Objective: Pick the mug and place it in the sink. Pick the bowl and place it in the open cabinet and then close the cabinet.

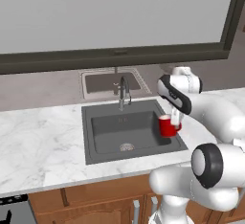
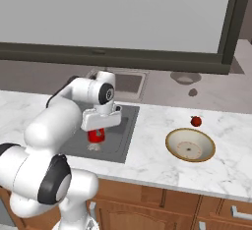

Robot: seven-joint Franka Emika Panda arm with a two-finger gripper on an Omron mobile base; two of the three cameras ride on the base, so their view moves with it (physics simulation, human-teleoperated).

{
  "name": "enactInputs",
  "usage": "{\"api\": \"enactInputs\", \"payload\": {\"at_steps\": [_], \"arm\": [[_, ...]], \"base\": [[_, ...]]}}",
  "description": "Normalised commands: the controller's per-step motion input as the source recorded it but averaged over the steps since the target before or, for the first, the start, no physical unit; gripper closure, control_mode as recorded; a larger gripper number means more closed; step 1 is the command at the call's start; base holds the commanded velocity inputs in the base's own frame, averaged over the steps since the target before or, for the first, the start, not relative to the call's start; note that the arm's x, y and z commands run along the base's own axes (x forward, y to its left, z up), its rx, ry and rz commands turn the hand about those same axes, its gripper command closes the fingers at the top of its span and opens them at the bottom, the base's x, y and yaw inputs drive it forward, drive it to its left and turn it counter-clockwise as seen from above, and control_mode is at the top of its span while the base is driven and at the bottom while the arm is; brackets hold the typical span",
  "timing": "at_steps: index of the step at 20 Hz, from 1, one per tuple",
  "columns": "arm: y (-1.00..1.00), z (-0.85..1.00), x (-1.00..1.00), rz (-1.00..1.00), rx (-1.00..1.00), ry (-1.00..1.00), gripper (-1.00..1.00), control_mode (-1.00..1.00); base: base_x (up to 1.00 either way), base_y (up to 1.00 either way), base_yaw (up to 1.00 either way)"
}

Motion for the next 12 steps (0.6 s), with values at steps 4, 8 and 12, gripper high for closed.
{"api": "enactInputs", "payload": {"at_steps": [4, 8, 12], "arm": [[0.03, 0.00, 0.17, 0.21, 0.16, -0.01, 1.00, -1.00], [0.04, 0.00, 0.16, 0.21, 0.19, 0.00, 1.00, -1.00], [0.22, -0.02, 0.23, 0.16, 0.12, 0.01, 1.00, -1.00]], "base": [[0.00, 0.00, 0.00], [0.00, 0.00, 0.00], [0.00, 0.00, 0.00]]}}
